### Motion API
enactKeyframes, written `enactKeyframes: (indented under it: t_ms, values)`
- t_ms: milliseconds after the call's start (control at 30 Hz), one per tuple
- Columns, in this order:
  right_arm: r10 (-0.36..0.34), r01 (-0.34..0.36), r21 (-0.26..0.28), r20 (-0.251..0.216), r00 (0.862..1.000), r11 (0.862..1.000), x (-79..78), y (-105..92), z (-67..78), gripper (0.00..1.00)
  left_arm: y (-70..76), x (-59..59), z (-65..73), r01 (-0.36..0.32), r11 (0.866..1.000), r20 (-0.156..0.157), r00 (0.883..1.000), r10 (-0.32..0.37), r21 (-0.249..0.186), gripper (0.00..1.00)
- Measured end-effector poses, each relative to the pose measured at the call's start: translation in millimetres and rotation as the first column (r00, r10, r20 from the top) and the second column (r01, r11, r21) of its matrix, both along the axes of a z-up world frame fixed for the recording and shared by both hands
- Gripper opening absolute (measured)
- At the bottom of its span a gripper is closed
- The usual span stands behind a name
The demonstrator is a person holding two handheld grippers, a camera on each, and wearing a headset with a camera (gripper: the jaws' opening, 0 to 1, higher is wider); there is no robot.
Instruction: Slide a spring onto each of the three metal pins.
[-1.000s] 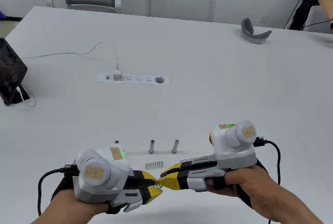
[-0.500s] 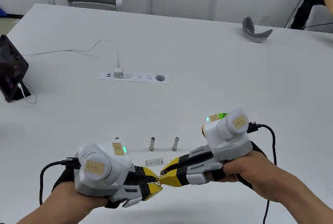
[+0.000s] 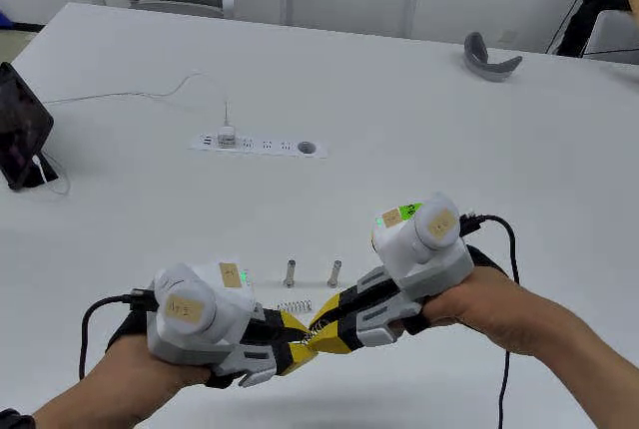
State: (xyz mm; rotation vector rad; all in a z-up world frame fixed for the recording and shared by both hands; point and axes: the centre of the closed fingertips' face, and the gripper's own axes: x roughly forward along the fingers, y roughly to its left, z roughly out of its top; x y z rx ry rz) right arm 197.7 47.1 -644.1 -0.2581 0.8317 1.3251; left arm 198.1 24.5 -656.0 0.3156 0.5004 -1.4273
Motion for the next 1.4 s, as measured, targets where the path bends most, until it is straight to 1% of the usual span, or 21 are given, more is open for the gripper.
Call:
enactKeyframes:
  t_ms: [200, 267, 367, 433, 500, 600, 800, 900, 967, 1000, 1167, 1267, 1367, 1400]
  values:
    - [0.065, -0.065, -0.023, -0.003, 0.998, 0.998, -7.4, 0.3, -0.7, 0.13, -0.8, -6.9, -1.2, 0.045, 0.999, -0.003, 0.999, -0.045, 0.013, 0.1]
    - [0.082, -0.082, -0.031, 0.002, 0.997, 0.996, -9.8, 1.1, -2.2, 0.12, -0.8, -9.2, -2.6, 0.062, 0.998, 0.003, 0.998, -0.062, 0.023, 0.1]
    - [0.094, -0.093, -0.038, 0.004, 0.996, 0.995, -12.7, 1.3, -5.3, 0.12, -0.6, -12.2, -5.2, 0.074, 0.997, -0.004, 0.997, -0.074, 0.03, 0.1]
    - [0.084, -0.084, -0.036, 0.008, 0.996, 0.996, -12.5, 1.3, -7.0, 0.12, 0.2, -12.3, -7.0, 0.069, 0.997, -0.006, 0.998, -0.068, 0.031, 0.1]
    - [0.068, -0.067, -0.028, 0.01, 0.998, 0.997, -11.7, 1.7, -8.2, 0.12, 1.7, -11.6, -8.4, 0.054, 0.998, -0.017, 0.998, -0.054, 0.027, 0.11]
    - [0.044, -0.044, -0.01, 0.008, 0.999, 0.999, -11.0, 2.9, -7.5, 0.12, 4.1, -11.4, -8.0, 0.022, 1.0, -0.04, 0.999, -0.022, 0.004, 0.11]
    - [0.014, -0.014, 0.02, 0.005, 1.0, 1.0, -9.4, 5.2, -6.0, 0.12, 9.9, -10.5, -7.9, -0.017, 1.0, -0.049, 0.999, 0.017, -0.009, 0.11]
    - [-0.013, 0.013, 0.044, 0.004, 1.0, 0.999, -6.5, 4.8, -3.1, 0.12, 16.5, -8.4, -11.3, -0.042, 0.999, -0.053, 0.998, 0.042, -0.003, 0.12]
    - [-0.028, 0.028, 0.055, 0.002, 1.0, 0.998, -4.9, 3.4, -2.0, 0.12, 22.2, -6.6, -13.9, -0.069, 0.998, -0.061, 0.996, 0.069, -0.001, 0.12]
    - [-0.039, 0.039, 0.058, 0.004, 0.999, 0.998, -3.3, 2.0, -1.9, 0.12, 25.6, -5.6, -15.0, -0.086, 0.996, -0.069, 0.994, 0.086, -0.002, 0.13]
    - [-0.069, 0.069, 0.054, 0.003, 0.998, 0.996, -0.6, -2.9, -4.7, 0.12, 40.0, -0.3, -19.3, -0.146, 0.989, -0.077, 0.986, 0.145, 0.001, 0.14]
    - [-0.086, 0.086, 0.044, 0.004, 0.996, 0.995, 1.2, -5.6, -7.3, 0.12, 49.8, 4.3, -20.8, -0.186, 0.983, -0.086, 0.979, 0.185, -0.002, 0.15]
    - [-0.101, 0.101, 0.036, 0.007, 0.995, 0.994, 3.7, -7.5, -10.1, 0.12, 58.4, 9.6, -21.9, -0.221, 0.975, -0.088, 0.972, 0.22, 0.002, 0.17]
    - [-0.106, 0.106, 0.034, 0.006, 0.994, 0.994, 4.4, -7.9, -11.1, 0.12, 62.2, 12.7, -22.2, -0.239, 0.971, -0.088, 0.967, 0.239, 0.002, 0.18]
